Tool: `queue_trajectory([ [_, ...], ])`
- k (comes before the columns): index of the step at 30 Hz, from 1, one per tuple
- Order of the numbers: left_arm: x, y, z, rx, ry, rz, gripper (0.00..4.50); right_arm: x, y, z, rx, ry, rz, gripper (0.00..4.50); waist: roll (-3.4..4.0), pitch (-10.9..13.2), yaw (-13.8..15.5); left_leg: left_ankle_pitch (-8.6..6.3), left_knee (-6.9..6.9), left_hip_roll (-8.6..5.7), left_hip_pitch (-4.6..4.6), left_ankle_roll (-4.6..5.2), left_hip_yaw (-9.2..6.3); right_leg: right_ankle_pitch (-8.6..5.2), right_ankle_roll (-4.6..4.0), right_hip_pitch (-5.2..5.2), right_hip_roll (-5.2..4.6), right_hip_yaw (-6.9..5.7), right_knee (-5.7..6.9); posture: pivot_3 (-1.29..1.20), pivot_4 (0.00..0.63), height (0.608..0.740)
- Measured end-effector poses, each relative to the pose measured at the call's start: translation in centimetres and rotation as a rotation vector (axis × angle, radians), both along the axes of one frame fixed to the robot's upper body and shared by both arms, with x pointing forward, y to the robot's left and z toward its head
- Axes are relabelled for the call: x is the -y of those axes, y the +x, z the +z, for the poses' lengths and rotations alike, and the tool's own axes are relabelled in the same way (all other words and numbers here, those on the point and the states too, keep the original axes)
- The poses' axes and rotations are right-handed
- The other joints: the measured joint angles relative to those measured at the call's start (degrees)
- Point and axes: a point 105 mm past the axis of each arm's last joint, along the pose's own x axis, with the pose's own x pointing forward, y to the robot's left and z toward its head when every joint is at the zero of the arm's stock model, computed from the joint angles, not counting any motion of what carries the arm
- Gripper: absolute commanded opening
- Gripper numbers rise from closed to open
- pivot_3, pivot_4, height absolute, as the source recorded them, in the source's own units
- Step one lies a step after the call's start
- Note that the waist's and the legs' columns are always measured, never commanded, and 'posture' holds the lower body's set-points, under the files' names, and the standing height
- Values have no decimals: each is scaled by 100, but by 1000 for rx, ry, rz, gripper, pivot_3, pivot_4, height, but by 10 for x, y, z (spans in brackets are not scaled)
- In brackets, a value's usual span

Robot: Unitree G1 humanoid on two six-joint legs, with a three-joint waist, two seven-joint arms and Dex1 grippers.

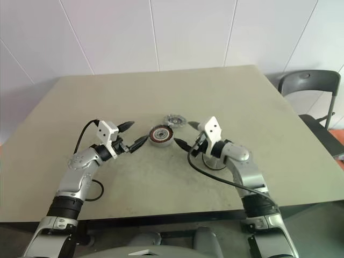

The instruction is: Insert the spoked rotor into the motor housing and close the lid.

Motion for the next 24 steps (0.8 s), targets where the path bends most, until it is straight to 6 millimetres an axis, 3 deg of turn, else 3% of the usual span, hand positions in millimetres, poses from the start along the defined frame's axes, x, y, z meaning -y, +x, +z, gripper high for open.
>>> queue_trajectory([
  [24, 3, -2, 3, -8, -1, -25, 4500, 1, -4, -3, -10, 5, -4, 4464, 0, 0, -3, 0, 6, 2, 0, 0, 2, 3, 0, 2, 3, 1, 1, 0, 0, 740],
])
